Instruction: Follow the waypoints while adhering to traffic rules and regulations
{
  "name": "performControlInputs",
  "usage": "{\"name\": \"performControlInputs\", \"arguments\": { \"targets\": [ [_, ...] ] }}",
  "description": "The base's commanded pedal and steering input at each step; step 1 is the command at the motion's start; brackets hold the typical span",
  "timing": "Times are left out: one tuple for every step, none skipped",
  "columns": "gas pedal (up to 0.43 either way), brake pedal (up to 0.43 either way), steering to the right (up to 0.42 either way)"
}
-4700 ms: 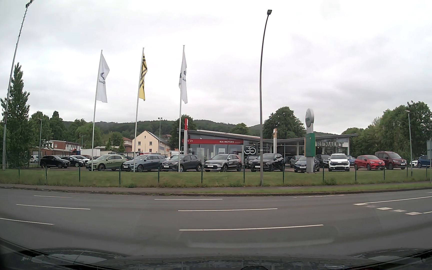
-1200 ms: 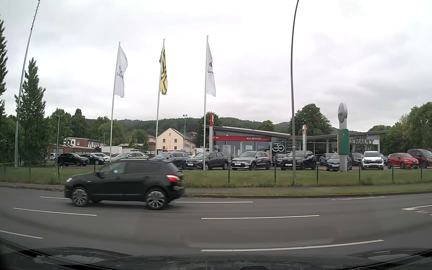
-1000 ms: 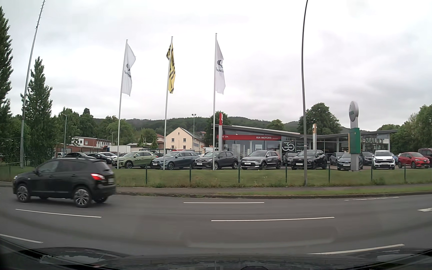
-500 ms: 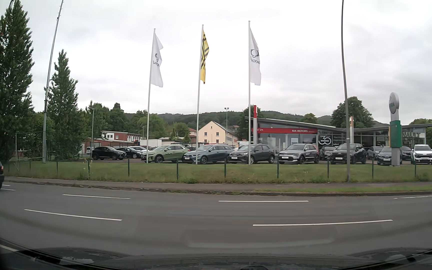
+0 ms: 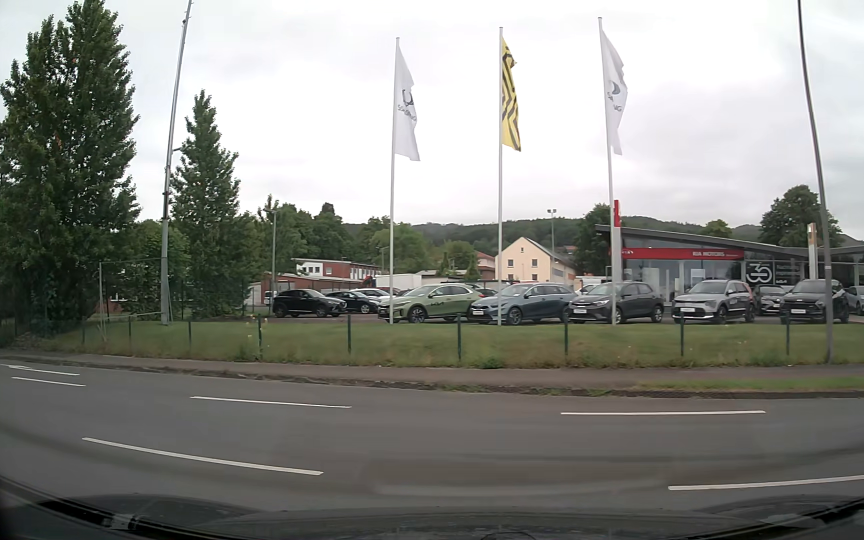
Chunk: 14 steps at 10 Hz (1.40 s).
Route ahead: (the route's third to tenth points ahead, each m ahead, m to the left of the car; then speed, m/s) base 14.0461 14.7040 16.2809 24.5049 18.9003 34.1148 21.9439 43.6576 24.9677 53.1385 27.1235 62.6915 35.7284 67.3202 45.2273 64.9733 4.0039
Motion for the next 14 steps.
{"name": "performControlInputs", "arguments": {
  "targets": [
    [0.331,0.0,-0.426],
    [0.319,0.0,-0.429],
    [0.319,0.0,-0.436],
    [0.311,0.0,-0.438],
    [0.311,0.0,-0.438],
    [0.28,0.0,-0.438],
    [0.22,0.0,-0.437],
    [0.22,0.0,-0.432],
    [0.22,0.0,-0.428],
    [0.22,0.0,-0.421],
    [0.22,0.0,-0.415],
    [0.22,0.0,-0.406],
    [0.22,0.0,-0.399],
    [0.209,0.0,-0.391]
  ]
}}
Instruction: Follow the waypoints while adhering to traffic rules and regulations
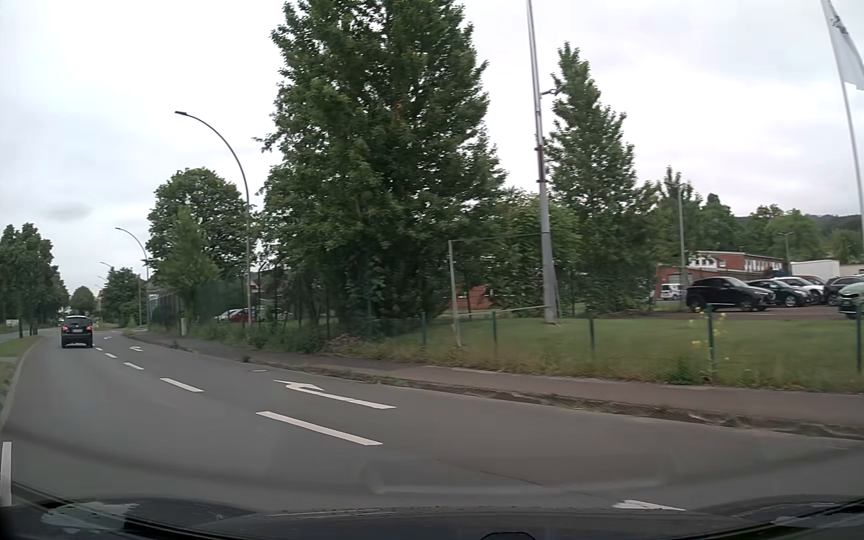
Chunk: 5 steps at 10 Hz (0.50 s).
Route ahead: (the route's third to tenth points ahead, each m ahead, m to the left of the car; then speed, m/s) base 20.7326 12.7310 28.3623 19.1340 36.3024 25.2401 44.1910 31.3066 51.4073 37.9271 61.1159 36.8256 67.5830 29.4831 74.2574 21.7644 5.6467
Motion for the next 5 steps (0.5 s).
{"name": "performControlInputs", "arguments": {
  "targets": [
    [0.209,0.0,-0.388],
    [0.209,0.0,-0.387],
    [0.197,0.0,-0.384],
    [0.197,0.0,-0.374],
    [0.197,0.0,-0.362]
  ]
}}
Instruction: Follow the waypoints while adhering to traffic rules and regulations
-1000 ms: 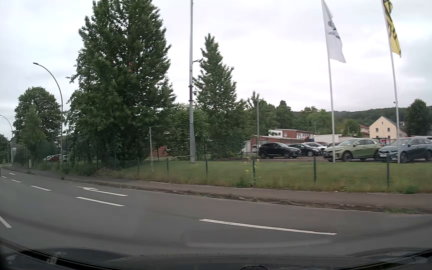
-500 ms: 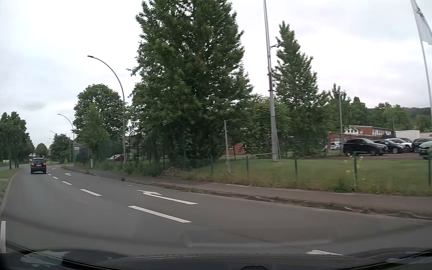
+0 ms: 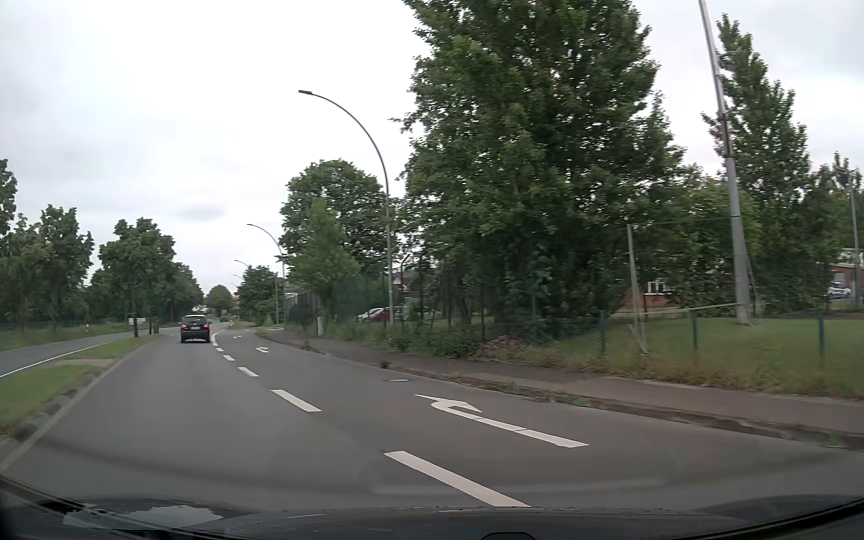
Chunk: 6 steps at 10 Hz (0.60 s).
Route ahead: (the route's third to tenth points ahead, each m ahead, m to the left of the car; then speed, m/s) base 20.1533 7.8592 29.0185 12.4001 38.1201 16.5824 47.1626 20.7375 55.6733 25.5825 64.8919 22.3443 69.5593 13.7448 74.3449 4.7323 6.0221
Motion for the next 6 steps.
{"name": "performControlInputs", "arguments": {
  "targets": [
    [0.197,0.0,-0.35],
    [0.209,0.0,-0.333],
    [0.209,0.0,-0.304],
    [0.22,0.0,-0.274],
    [0.22,0.0,-0.224],
    [0.22,0.0,-0.18]
  ]
}}
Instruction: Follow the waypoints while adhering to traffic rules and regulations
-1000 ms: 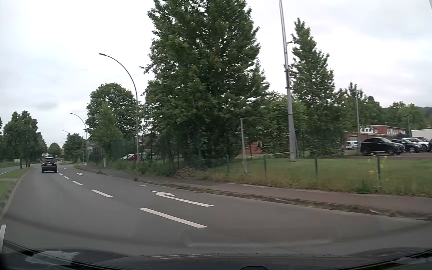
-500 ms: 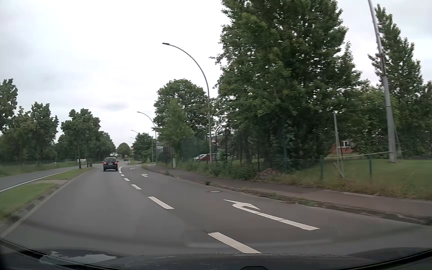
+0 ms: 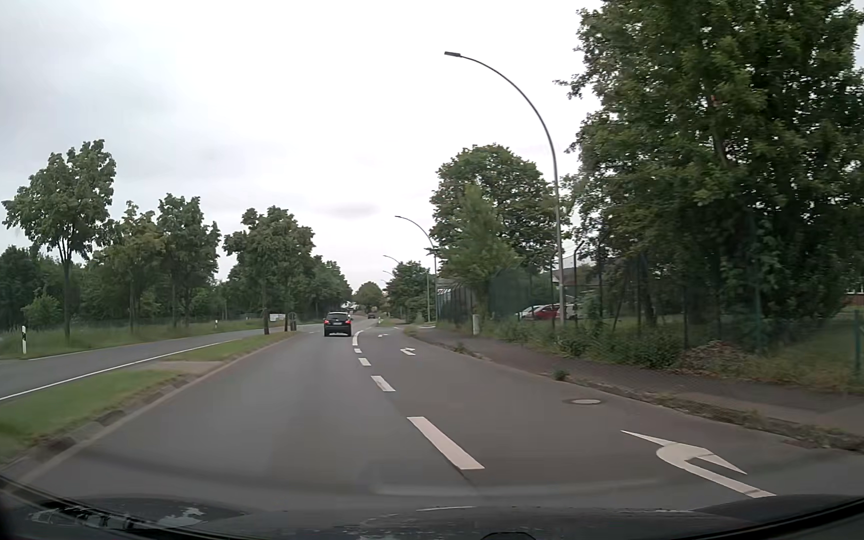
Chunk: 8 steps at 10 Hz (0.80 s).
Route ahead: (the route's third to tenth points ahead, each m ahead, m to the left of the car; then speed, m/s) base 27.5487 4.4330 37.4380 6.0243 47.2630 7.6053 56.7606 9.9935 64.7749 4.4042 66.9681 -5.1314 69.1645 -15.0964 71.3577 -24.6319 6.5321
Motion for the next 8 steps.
{"name": "performControlInputs", "arguments": {
  "targets": [
    [0.228,0.0,-0.144],
    [0.24,0.0,-0.119],
    [0.248,0.0,-0.095],
    [0.248,0.0,-0.07],
    [0.26,0.0,-0.054],
    [0.26,0.0,-0.039],
    [0.26,0.0,-0.028],
    [0.268,0.0,-0.023]
  ]
}}
